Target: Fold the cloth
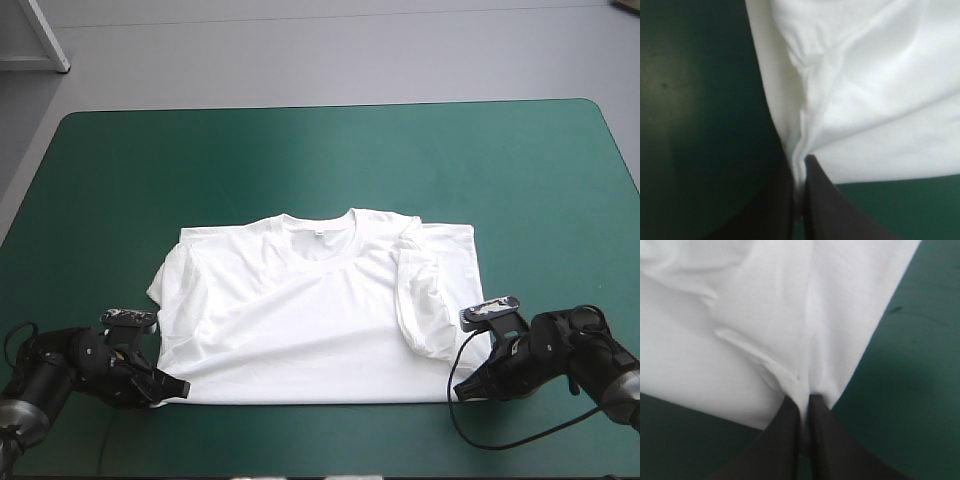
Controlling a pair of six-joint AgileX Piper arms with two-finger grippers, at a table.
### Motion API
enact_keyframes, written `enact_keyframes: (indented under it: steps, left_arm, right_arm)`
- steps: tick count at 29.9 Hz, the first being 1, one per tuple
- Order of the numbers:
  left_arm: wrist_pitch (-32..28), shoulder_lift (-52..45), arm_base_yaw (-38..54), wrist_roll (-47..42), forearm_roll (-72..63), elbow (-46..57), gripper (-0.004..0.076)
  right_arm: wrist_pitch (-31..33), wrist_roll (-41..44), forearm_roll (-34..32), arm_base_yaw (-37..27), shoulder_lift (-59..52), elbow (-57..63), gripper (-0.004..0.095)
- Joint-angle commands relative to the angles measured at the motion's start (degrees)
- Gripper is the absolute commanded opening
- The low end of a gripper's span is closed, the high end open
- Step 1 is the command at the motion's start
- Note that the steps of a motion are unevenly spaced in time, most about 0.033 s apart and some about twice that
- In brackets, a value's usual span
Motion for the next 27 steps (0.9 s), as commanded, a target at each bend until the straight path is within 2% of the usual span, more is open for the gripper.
enact_keyframes:
  steps: [1,6,14,18,22,27]
  left_arm:
    - [1.70,-3.61,-0.06,-0.37,0.36,-1.29,0.0019]
    - [8.09,-9.98,-0.06,-2.84,3.66,-1.29,0.0019]
    - [11.12,-18.12,-0.06,-4.30,4.05,-6.60,0.0019]
    - [11.26,-17.34,-0.06,-4.30,3.94,-11.31,0.0019]
    - [10.87,-13.78,-0.06,-3.35,2.65,-16.40,0.0019]
    - [7.33,-7.19,-0.06,-1.56,1.74,-22.40,0.0019]
  right_arm:
    - [2.63,0.51,-1.81,-0.13,-3.86,-1.07,-0.0008]
    - [7.82,2.02,-1.40,-0.13,-10.96,-1.07,-0.0008]
    - [14.13,3.35,-1.32,-0.13,-24.06,-1.18,-0.0010]
    - [12.87,3.59,-1.32,-0.13,-26.05,-2.63,-0.0016]
    - [8.59,3.13,-1.70,-0.13,-25.40,-6.73,-0.0018]
    - [3.13,2.23,-3.54,-0.13,-19.71,-13.75,-0.0017]
